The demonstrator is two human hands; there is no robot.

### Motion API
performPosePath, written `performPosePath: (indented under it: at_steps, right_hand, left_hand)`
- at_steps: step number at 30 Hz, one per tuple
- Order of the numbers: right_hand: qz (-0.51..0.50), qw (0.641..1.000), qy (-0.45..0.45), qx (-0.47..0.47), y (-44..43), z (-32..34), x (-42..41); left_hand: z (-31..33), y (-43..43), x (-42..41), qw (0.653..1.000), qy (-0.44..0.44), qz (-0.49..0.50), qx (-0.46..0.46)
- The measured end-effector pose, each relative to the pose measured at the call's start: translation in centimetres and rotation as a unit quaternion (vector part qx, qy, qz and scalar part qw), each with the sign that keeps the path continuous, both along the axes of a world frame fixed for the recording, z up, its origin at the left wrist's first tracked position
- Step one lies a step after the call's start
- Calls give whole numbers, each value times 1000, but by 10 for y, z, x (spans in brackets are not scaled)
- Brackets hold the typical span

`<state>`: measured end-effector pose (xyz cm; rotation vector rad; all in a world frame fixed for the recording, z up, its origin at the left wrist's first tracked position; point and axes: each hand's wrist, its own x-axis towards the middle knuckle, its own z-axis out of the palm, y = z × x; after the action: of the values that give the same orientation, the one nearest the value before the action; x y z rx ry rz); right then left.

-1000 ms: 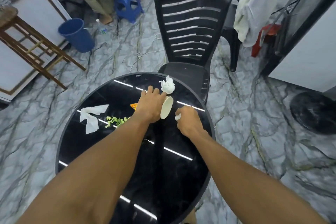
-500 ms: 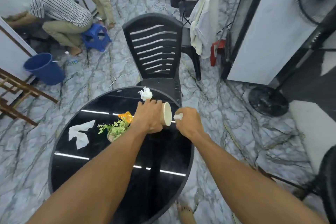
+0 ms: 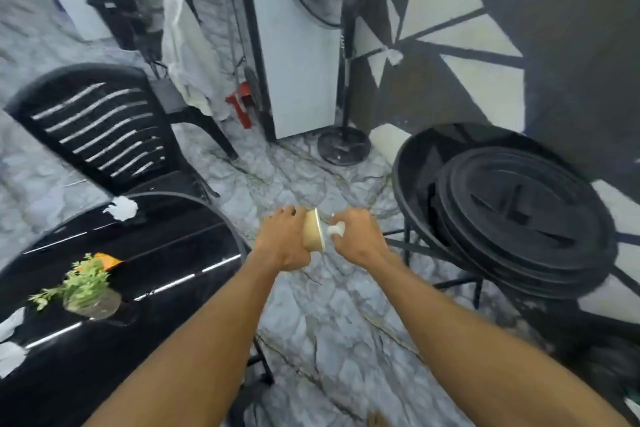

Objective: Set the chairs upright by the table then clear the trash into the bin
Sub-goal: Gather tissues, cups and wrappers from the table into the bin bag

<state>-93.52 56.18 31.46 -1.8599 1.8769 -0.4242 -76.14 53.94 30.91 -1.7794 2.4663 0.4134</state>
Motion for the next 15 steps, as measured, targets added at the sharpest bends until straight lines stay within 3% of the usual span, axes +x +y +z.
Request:
performPosePath:
  at_steps: [6, 15]
  right_hand:
    - [-107, 994, 21, 18, 59, 4, -122]
    - [-261, 964, 20, 50, 191, -16, -309]
  left_hand:
    - [2, 26, -141, 991, 41, -126, -1]
    - [-7, 109, -332, 962, 33, -271, 22]
